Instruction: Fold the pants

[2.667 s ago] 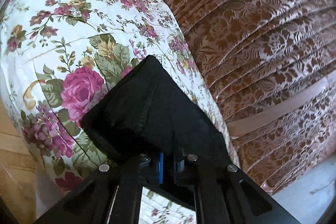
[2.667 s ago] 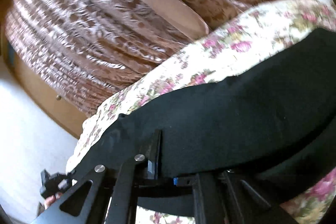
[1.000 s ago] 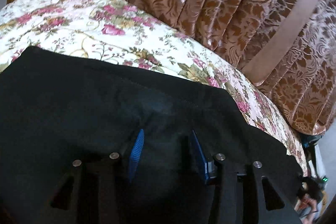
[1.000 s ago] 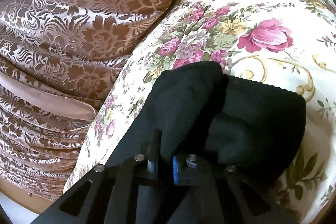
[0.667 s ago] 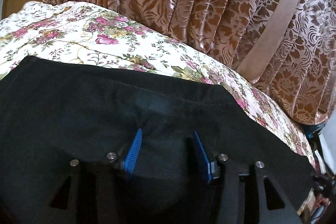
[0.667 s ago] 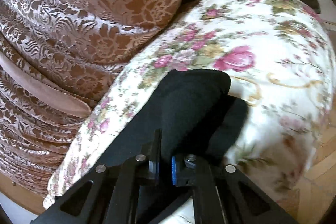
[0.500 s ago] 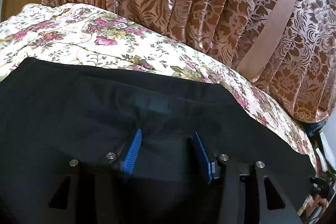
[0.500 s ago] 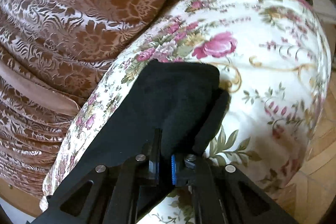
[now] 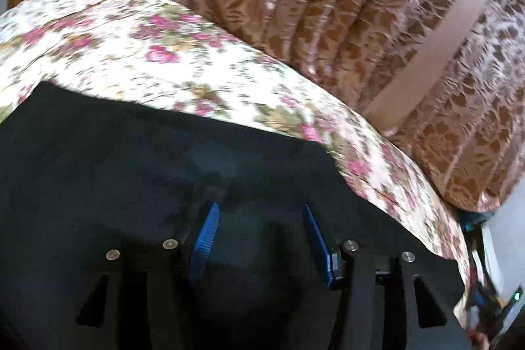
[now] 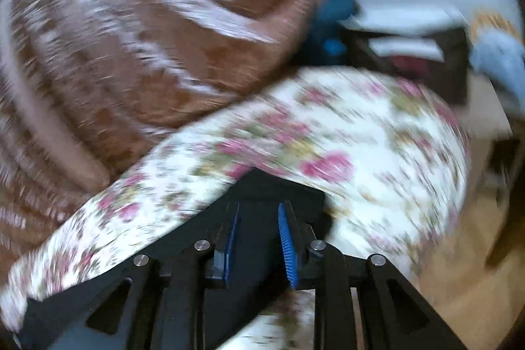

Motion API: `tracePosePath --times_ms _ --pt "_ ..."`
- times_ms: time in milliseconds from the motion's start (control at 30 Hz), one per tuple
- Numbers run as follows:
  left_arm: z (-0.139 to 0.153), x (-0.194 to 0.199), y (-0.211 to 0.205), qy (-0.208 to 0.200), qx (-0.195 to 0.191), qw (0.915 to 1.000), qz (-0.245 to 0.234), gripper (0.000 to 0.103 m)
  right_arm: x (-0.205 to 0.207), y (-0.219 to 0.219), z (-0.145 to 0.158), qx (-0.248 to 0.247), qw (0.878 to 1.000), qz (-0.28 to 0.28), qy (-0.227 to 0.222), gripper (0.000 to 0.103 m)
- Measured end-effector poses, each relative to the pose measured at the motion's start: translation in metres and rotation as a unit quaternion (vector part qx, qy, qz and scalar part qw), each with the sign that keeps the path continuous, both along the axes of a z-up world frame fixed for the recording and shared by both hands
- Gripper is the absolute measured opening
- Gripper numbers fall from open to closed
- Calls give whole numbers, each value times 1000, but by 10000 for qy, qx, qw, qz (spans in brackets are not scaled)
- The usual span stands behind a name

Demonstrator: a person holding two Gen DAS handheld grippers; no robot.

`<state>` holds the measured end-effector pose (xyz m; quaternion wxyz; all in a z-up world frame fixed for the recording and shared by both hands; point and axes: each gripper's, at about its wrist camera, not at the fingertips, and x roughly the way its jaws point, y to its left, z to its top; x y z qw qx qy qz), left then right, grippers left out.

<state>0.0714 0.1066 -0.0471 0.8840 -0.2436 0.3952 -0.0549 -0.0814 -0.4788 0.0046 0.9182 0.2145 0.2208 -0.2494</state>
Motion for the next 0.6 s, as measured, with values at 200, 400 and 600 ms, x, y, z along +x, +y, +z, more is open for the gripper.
tracePosePath --times_ms 200,400,600 --pt "19 25 -51 -20 680 9953 -682 25 70 65 -12 -362 9863 1430 737 25" --pt "4 71 -78 261 1238 9865 -1043 13 108 80 -45 -305 9819 1474 1152 25" --pt "-23 104 -66 525 1030 9897 -847 11 106 69 -69 90 9850 1264 1175 23"
